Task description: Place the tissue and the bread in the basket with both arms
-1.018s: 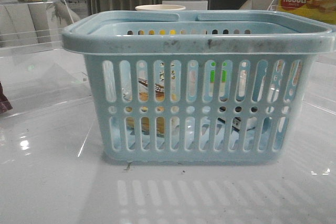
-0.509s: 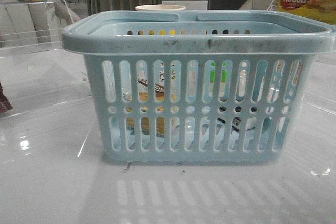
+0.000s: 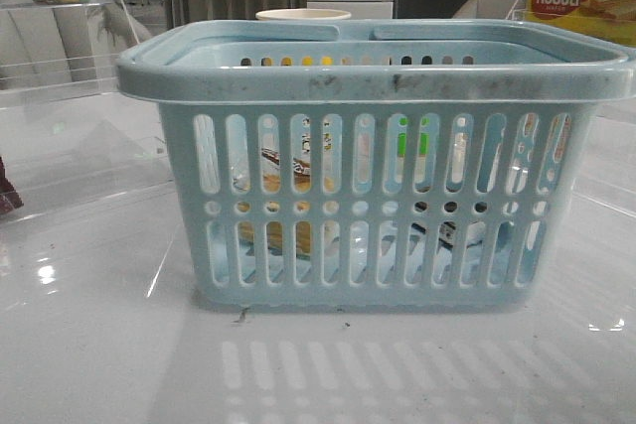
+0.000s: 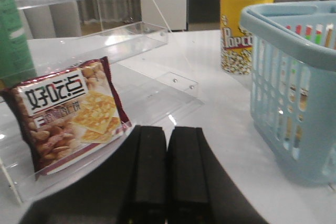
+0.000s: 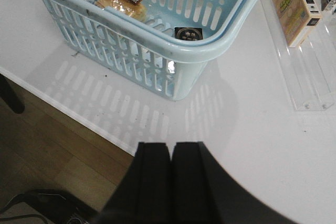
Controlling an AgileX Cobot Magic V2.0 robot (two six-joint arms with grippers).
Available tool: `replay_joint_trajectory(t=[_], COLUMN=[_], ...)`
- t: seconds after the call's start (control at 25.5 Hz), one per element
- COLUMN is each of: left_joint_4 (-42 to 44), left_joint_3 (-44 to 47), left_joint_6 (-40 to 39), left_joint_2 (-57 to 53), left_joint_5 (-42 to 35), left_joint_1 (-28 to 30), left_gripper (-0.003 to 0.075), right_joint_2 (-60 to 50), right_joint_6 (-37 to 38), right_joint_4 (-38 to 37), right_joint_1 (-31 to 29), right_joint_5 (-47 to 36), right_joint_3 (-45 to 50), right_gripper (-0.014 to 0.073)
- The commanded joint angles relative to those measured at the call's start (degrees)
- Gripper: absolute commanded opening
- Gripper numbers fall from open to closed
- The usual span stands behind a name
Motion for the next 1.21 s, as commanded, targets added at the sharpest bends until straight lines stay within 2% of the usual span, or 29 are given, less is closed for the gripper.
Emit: replay_joint_trajectory(t=[0.0,0.55,1.17], left_joint_4=[-0.91,0.8,1.93], left_joint_3=[0.8,2.15,2.15], left_joint_6=[-0.54,-0.14,-0.14], left_joint_2=[-1.8,-3.57,-3.57], left_joint_5=[-9.14,-13.22,-13.12], left_joint_1=[2.5,3.33,5.18], left_gripper=[0.0092,0.0092,0.0092], right_joint_2=[0.56,0.56,0.56], right_joint_6=[-0.41,-0.41,-0.41], right_joint_4=[-0.31,-0.31,-0.31], right_joint_1=[-0.04,-0.04,-0.04], right_joint_5=[-3.49,-3.32,-3.32], right_joint_3=[-1.49,-1.49,-1.49], right_gripper=[0.0029,0.0029,0.0029])
